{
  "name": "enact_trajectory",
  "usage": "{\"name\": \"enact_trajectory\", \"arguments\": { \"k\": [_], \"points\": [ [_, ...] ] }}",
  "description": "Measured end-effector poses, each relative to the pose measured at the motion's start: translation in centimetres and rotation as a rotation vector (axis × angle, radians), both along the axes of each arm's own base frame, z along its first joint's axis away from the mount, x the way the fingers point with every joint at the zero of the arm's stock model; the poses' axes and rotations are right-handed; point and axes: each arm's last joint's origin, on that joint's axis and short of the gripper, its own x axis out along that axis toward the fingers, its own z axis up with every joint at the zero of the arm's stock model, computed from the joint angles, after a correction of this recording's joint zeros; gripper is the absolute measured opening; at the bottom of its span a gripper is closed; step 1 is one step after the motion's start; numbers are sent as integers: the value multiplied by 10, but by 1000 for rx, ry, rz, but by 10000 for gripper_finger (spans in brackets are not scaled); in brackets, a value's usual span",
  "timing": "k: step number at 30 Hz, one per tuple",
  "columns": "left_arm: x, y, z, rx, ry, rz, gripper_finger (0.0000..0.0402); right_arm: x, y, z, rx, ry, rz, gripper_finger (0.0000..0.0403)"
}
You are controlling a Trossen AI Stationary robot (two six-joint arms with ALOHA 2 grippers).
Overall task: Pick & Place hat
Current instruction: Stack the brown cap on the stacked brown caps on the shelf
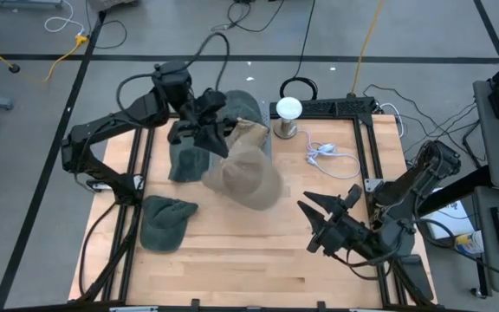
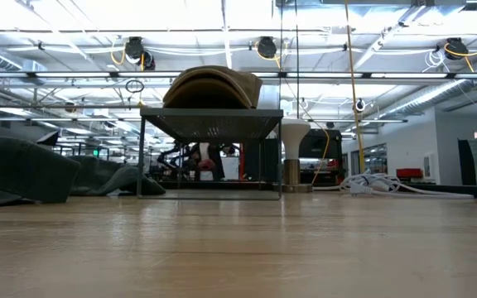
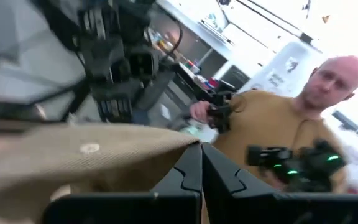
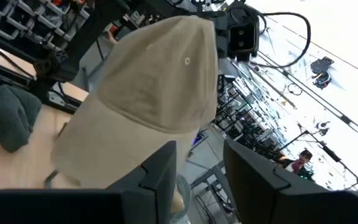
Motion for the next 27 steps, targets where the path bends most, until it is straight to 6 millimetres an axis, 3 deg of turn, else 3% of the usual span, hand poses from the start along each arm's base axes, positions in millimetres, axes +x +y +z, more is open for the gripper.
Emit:
{"name": "enact_trajectory", "arguments": {
  "k": [5, 9, 15, 21, 27],
  "points": [
    [-18, -4, 15, 116, -176, 162, 0, 6, -7, 0, -2, 1, -29, 126],
    [-38, -8, 23, 192, -199, 369, 0, 9, -11, 0, 23, -19, -46, 124],
    [-66, -15, 18, 250, -45, 541, 0, 14, -19, 2, 34, -33, -77, 125],
    [-74, -22, 5, 256, 162, 515, 0, 21, -27, 2, -2, -13, -86, 122],
    [-78, -40, 19, 465, 240, 559, 0, 27, -36, 2, -7, -10, -119, 123]
  ]
}}
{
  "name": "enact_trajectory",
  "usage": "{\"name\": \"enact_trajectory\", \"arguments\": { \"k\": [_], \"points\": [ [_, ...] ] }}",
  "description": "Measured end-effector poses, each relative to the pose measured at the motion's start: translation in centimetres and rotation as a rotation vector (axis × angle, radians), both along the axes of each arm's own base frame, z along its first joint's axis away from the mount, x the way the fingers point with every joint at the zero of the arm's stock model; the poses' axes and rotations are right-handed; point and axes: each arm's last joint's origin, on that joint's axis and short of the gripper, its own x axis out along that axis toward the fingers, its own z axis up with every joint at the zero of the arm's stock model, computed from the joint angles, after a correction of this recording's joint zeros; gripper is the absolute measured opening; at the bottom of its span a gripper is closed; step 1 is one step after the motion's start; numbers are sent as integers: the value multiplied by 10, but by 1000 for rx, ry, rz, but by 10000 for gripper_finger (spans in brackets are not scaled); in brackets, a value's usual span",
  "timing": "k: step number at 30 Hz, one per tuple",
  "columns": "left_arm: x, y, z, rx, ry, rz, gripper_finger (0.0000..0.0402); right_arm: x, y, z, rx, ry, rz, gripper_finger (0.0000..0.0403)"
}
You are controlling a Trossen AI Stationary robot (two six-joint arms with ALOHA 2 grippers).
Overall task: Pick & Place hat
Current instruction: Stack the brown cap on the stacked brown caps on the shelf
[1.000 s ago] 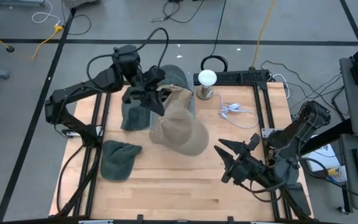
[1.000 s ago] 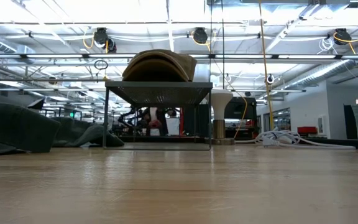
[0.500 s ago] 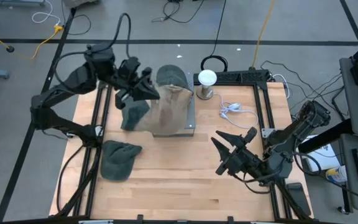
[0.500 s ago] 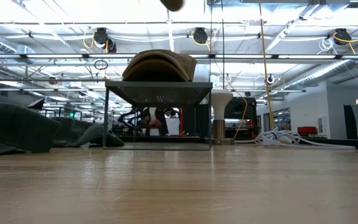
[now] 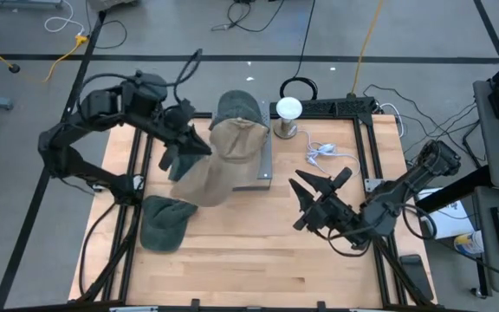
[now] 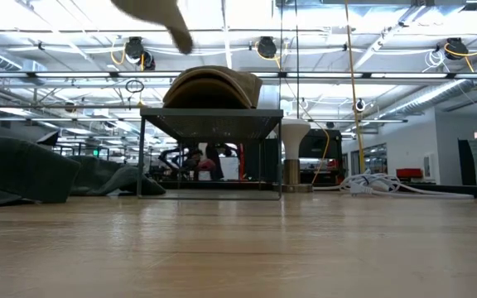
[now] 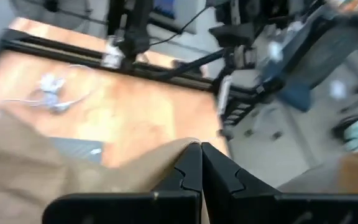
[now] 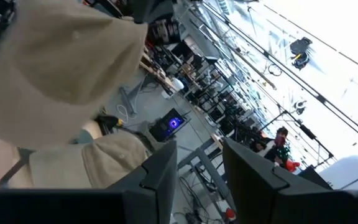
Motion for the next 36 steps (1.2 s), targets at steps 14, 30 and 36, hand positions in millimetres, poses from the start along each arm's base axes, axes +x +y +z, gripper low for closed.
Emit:
{"name": "enact_trajectory", "arguments": {
  "k": [14, 30, 36],
  "points": [
    [8, -17, 7, 353, 247, 79, 0, 4, -6, 0, -7, 0, -4, 120],
    [19, -19, 28, 663, 50, 124, 0, 4, -6, 0, -4, -2, -4, 116],
    [14, -22, 43, 762, -79, 13, 0, 4, -6, 0, -4, -2, -6, 116]
  ]
}}
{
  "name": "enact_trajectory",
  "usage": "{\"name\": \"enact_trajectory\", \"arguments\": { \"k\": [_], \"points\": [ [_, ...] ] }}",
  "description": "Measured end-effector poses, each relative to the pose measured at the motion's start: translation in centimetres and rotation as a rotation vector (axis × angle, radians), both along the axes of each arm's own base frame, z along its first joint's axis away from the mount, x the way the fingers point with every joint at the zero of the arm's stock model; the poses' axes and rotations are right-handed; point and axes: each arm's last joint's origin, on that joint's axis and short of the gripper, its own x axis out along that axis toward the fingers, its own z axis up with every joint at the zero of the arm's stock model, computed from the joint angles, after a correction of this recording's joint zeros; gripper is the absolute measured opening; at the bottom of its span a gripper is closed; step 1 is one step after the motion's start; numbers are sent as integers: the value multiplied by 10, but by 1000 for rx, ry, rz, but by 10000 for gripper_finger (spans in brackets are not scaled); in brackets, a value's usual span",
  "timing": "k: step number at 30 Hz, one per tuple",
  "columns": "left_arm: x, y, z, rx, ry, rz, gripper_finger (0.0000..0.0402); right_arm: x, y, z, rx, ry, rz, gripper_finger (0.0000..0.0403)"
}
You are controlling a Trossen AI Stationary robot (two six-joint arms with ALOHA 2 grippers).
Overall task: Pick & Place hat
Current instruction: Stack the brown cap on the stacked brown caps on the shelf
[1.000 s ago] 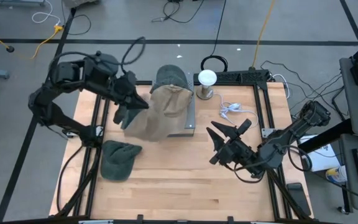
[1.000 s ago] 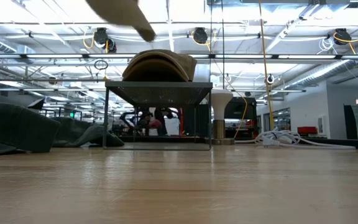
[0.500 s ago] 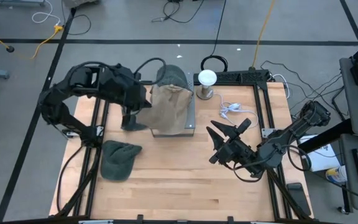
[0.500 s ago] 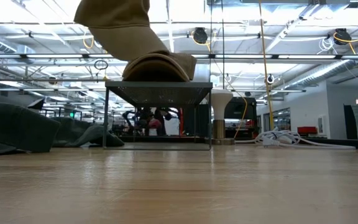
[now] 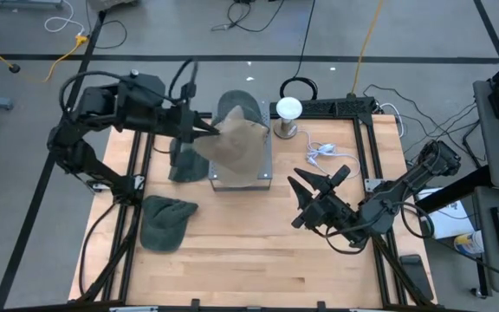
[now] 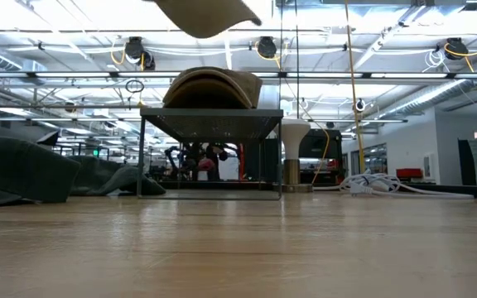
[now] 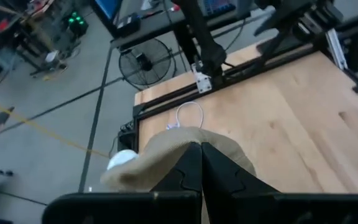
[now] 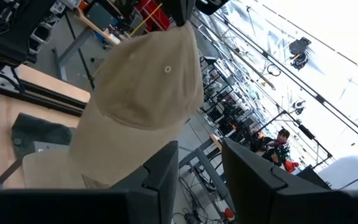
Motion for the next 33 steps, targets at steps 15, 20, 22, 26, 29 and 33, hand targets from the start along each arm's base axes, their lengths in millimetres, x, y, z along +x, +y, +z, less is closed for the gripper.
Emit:
{"name": "enact_trajectory", "arguments": {
  "k": [15, 20, 22, 26, 29, 33],
  "points": [
    [18, 2, -10, 268, 89, -42, 0, 0, 0, -1, 51, -47, 0, 116],
    [37, 4, -26, 264, 180, -56, 0, 0, 0, -1, 50, -44, 1, 116],
    [41, 4, -32, 276, 220, -65, 0, 0, 0, -1, 44, -37, 0, 116],
    [50, 10, -39, 328, 277, -5, 0, 0, 0, -1, 32, -26, 0, 116],
    [53, 19, -41, 347, 292, 37, 0, 0, 0, -1, 30, -24, -1, 116],
    [50, 30, -42, 345, 316, 84, 0, 0, 0, -1, 30, -24, -1, 116]
  ]
}}
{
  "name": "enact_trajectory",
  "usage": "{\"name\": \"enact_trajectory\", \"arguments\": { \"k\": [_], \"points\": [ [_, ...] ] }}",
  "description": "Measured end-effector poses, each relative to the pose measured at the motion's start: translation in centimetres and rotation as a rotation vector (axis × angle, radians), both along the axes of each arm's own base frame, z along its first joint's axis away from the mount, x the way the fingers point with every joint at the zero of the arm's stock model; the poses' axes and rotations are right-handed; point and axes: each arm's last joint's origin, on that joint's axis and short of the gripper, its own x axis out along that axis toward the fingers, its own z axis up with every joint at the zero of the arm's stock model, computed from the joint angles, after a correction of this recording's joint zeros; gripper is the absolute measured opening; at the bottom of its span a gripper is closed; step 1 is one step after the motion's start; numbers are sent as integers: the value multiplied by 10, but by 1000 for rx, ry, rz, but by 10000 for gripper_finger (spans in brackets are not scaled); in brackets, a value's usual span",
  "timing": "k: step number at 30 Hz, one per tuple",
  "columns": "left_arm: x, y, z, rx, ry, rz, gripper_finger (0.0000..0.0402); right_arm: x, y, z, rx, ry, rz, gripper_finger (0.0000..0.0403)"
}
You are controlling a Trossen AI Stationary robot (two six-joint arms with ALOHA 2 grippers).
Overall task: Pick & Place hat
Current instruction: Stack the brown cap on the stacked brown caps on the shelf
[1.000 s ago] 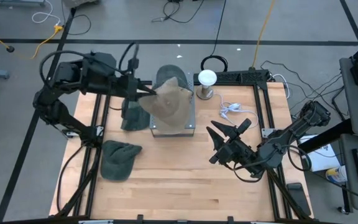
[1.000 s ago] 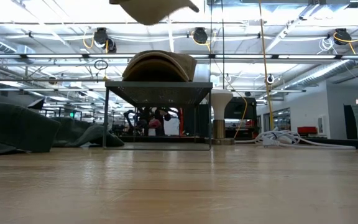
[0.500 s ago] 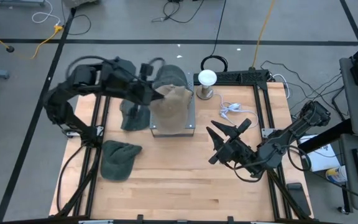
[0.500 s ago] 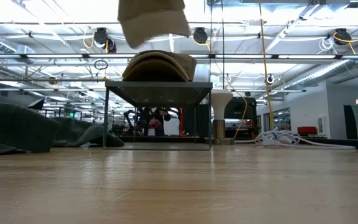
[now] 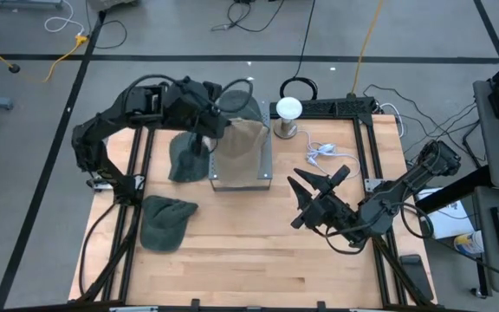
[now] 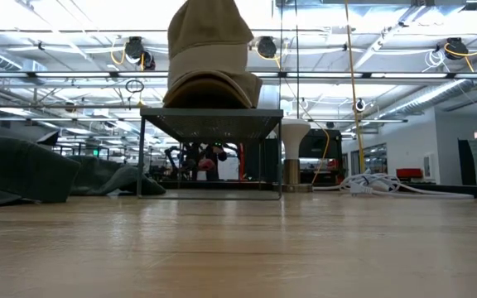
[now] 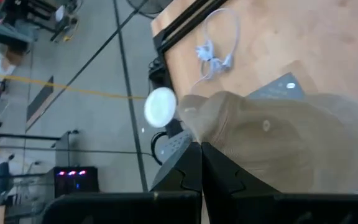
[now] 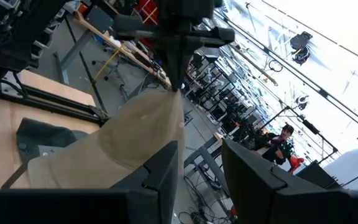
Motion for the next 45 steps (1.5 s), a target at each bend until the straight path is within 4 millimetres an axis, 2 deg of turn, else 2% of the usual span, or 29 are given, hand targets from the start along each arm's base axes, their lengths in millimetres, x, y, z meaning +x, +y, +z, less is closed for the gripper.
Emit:
{"name": "enact_trajectory", "arguments": {
  "k": [8, 15, 20, 35, 45],
  "points": [
    [16, 22, -14, -45, 35, 80, 0, 1, -2, -1, -6, 8, -7, 116],
    [37, 40, -41, -84, 139, 149, 0, 1, -1, -2, -16, 21, -6, 116],
    [46, 52, -52, -100, 161, 212, 0, 1, -1, -2, -16, 22, -6, 116],
    [88, 67, -102, -166, 289, 269, 0, 1, -1, -2, -17, 22, -4, 116],
    [105, 69, -127, -197, 339, 304, 0, 1, -1, -2, -17, 22, -4, 116]
  ]
}}
